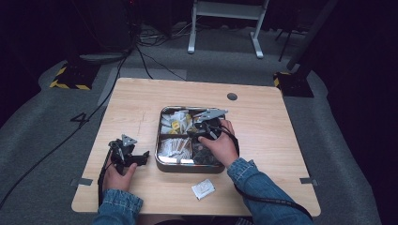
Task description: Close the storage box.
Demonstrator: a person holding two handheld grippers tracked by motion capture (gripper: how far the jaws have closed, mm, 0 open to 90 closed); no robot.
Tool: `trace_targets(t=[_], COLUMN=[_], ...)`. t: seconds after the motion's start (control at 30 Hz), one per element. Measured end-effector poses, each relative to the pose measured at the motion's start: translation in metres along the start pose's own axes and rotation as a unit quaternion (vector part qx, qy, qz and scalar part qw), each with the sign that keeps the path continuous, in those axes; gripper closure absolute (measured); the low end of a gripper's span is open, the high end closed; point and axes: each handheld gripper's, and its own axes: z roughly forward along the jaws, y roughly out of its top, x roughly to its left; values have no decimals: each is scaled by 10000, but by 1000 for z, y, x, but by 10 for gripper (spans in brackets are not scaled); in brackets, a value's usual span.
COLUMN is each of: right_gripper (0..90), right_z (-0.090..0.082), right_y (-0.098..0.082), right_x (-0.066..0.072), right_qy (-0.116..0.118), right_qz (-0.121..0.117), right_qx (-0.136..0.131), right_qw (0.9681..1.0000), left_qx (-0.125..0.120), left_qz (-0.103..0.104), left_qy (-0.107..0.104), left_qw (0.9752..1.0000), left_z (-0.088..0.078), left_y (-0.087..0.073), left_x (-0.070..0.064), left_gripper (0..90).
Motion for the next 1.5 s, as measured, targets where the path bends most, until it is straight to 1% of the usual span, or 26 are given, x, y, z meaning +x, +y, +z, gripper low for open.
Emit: trace_targets(t=[0.03, 0.07, 0.2, 0.23, 0.27, 0.57, 0.67, 0.73, 0.8, 0.87, 1.03, 1.13, 1.2, 1.3, 1.43, 1.5], right_gripper=[495, 495, 487, 483, 479, 457, 448, 443, 443, 442, 438, 437, 436, 433, 427, 426], right_z=[-6, -6, -20, -28, -28, -60, -70, -79, -82, -89, -100, -109, -110, -117, -127, -130], right_y=[2, 2, 4, 4, 4, 3, 2, 0, -1, -3, -8, -14, -15, -21, -32, -36], right_x=[-1, -1, -5, -8, -8, -23, -29, -34, -35, -40, -49, -55, -56, -61, -69, -72], right_qy=[1, 1, -53, -67, -67, -162, -210, -233, -244, -286, -361, -432, -448, -530, -611, -653], right_qz=[2, 2, 44, 68, 68, 193, 221, 208, 216, 257, 302, 352, 377, 430, 577, 611], right_qx=[-63, -63, -175, -239, -239, -384, -392, -409, -408, -406, -392, -372, -373, -368, -389, -394], right_qw=[10000, 10000, 9998, 9997, 9997, 9989, 9988, 9987, 9986, 9984, 9981, 9978, 9976, 9970, 9957, 9952], left_qx=[2, 1, -1, 1, 1, 4, -1, -3, 4, -5, -3, -2, 0, 8, 0, 9], left_qz=[-3, 0, 2, 14, 12, 7, 14, 32, 22, 17, 20, 21, 29, 36, 24, 21], left_qy=[-3, -3, 1, -3, -4, 1, 6, -5, -26, -27, -27, -27, -25, -28, -11, -11], left_qw=[10000, 10000, 10000, 10000, 10000, 10000, 10000, 10000, 10000, 10000, 10000, 10000, 10000, 10000, 10000, 10000], left_z=[0, 0, 1, 1, 1, 1, 1, 0, -1, -1, -1, -1, -1, -1, 1, 1], left_y=[0, 0, 1, 1, 1, 1, 1, 0, -1, -1, -1, -1, -1, -1, 1, 1], left_x=[0, 0, 0, 0, 0, 0, 0, 0, 0, 0, 0, 0, 0, 0, 1, 1], left_gripper=[156, 156, 156, 156, 156, 156, 158, 159, 159, 159, 159, 159, 159, 158, 158, 158])
